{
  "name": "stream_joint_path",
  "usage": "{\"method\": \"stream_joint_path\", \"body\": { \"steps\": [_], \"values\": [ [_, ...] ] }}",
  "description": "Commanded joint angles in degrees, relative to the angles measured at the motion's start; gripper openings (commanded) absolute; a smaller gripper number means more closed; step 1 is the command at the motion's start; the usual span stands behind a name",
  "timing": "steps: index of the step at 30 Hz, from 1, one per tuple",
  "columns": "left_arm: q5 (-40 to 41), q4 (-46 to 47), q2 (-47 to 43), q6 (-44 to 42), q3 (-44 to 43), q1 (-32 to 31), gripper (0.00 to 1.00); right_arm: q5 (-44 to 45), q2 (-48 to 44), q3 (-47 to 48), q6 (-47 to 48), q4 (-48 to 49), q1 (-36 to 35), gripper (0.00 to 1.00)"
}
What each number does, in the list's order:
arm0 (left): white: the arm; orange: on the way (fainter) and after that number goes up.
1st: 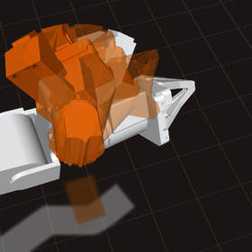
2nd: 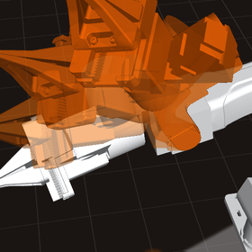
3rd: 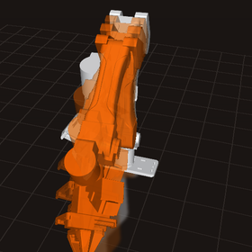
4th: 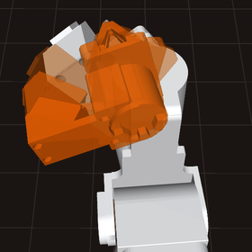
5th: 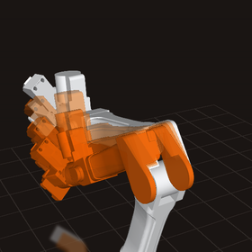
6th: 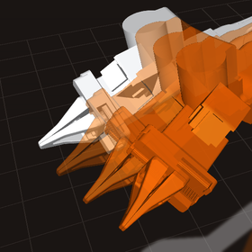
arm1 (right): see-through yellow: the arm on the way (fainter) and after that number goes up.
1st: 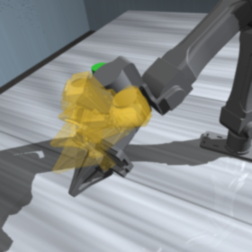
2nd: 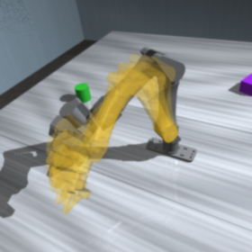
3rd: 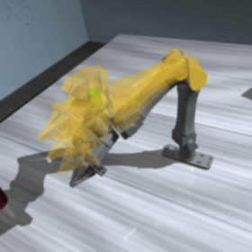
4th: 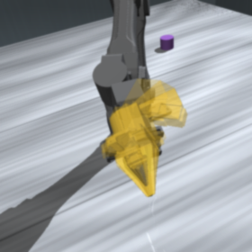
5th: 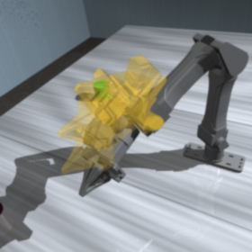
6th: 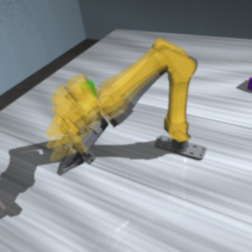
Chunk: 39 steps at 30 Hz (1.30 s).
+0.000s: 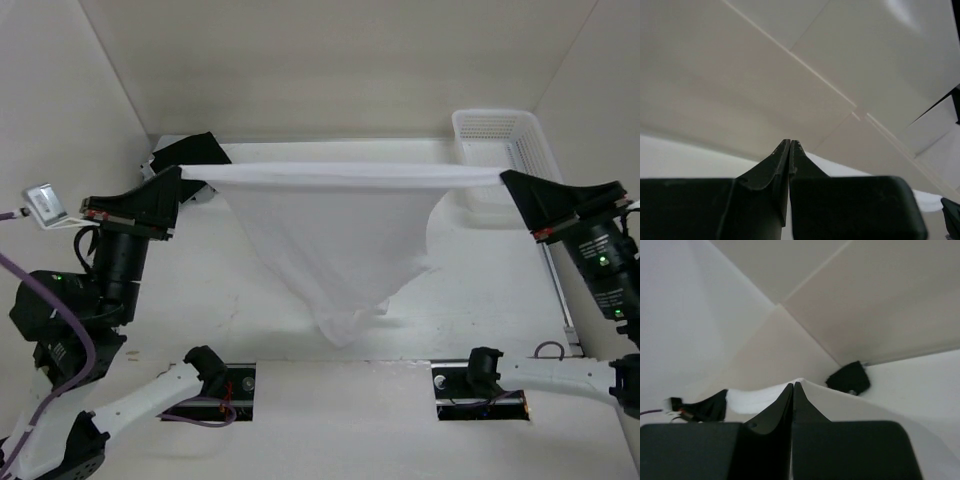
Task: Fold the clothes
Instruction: Flatten the tank top out
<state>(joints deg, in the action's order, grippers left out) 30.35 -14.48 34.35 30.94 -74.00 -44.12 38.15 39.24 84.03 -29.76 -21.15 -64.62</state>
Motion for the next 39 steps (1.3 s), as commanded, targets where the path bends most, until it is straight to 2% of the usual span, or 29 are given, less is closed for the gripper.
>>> {"method": "stream_joint_path", "body": {
  "steps": [1, 2, 4, 7, 10, 11, 13, 15, 17, 20, 26, 29, 31, 32, 34, 39],
  "values": [
    [2.96, 1.73, 2.91, -5.09, -4.49, -0.13, 0.00, 15.79, 5.13, 5.27, 14.26, 2.76, -10.54, 0.00],
    [3.05, 1.91, 3.35, -5.36, -4.40, 0.04, 0.00, 17.64, 5.92, 4.57, 17.68, 6.00, -12.92, 0.00],
    [3.92, 3.31, 5.02, -6.15, -1.43, 1.00, 0.00, 18.53, 7.24, 2.56, 20.60, 9.18, -12.77, 0.00],
    [3.85, 5.59, 9.05, -5.72, 4.98, 4.07, 0.00, 14.86, 9.79, -1.40, 19.75, 10.51, -4.71, 0.00],
    [1.13, 8.50, 14.59, -2.56, 11.66, 9.34, 0.00, 1.45, 14.09, -4.48, 11.25, 7.45, 9.15, 0.00],
    [-2.28, 9.90, 18.70, 0.15, 14.21, 14.93, 0.00, -8.08, 17.76, -5.27, 6.78, 6.48, 17.56, 0.00],
    [-8.43, 11.31, 24.86, 4.55, 14.85, 23.47, 0.00, -19.38, 24.44, -4.76, 2.79, 7.69, 28.14, 0.00],
    [-13.72, 12.45, 31.54, 8.60, 11.26, 30.60, 0.00, -26.53, 32.97, 0.23, 1.28, 9.02, 34.94, 0.00],
    [-15.75, 12.55, 36.12, 9.31, 5.47, 32.82, 0.00, -28.83, 39.21, 7.25, 1.19, 7.97, 37.85, 0.00],
    [-17.86, 9.92, 42.10, 8.62, -8.13, 33.97, 0.00, -30.24, 47.65, 22.78, 1.63, 3.94, 40.84, 0.00],
    [-19.62, 4.82, 47.65, 5.37, -28.19, 35.98, 0.00, -31.21, 58.13, 50.93, 3.21, -6.61, 41.82, 0.00],
    [-19.19, 3.85, 48.79, 3.43, -32.86, 37.13, 0.00, -30.60, 61.99, 61.83, 4.01, -12.05, 41.73, 0.00],
    [-19.71, 3.32, 49.06, 3.43, -33.84, 38.01, 0.00, -29.98, 62.10, 63.98, 4.01, -14.35, 41.73, 0.00],
    [-19.71, 3.58, 48.62, 3.17, -33.06, 38.01, 0.00, -29.63, 61.05, 62.67, 4.01, -14.80, 41.73, 0.00],
    [-19.36, 4.11, 46.61, 3.25, -28.78, 37.84, 0.00, -28.49, 56.23, 53.66, 4.18, -13.58, 41.64, 0.00],
    [-16.73, 10.16, 35.37, 4.39, -6.21, 34.94, 0.00, -24.18, 36.73, 13.16, 4.18, 1.17, 37.69, 0.00]
  ]
}}
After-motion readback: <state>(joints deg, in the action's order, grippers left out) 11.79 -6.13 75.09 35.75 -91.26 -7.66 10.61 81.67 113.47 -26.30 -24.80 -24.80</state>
